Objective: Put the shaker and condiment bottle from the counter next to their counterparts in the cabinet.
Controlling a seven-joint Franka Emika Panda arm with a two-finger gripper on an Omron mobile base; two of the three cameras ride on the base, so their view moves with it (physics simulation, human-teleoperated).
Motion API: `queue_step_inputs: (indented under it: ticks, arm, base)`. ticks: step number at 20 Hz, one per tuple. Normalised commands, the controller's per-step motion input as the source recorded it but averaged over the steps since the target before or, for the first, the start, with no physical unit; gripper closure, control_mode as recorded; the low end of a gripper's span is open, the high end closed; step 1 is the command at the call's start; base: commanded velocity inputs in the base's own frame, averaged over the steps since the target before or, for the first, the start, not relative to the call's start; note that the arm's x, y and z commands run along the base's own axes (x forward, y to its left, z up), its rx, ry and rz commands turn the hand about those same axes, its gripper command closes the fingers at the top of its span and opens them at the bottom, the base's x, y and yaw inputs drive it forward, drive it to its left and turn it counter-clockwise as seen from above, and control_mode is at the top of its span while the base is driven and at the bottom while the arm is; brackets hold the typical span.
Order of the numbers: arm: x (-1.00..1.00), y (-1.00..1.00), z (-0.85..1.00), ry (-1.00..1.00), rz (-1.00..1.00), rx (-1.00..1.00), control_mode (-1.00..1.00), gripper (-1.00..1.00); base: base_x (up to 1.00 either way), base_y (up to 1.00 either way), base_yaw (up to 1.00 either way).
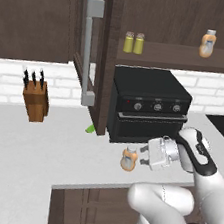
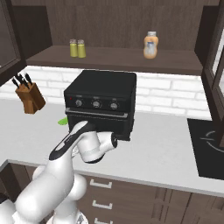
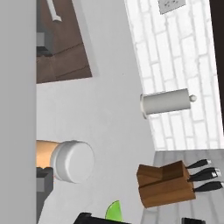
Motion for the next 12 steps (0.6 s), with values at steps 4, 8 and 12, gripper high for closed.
queue_step_inputs:
  ticks: [4, 8, 12]
  arm:
    - [0.00, 0.38, -0.47, 0.00, -0.07, 0.00, -1.00, -1.00]
    - [0.00, 0.34, -0.45, 0.00, -0.07, 0.00, -1.00, -1.00]
    - [0.00, 0.25, -0.41, 0.00, -0.07, 0.00, -1.00, -1.00]
  base:
    - [0.00, 0.00, 0.00]
    - [0.00, 0.00, 0.00]
    - [0.00, 0.00, 0.00]
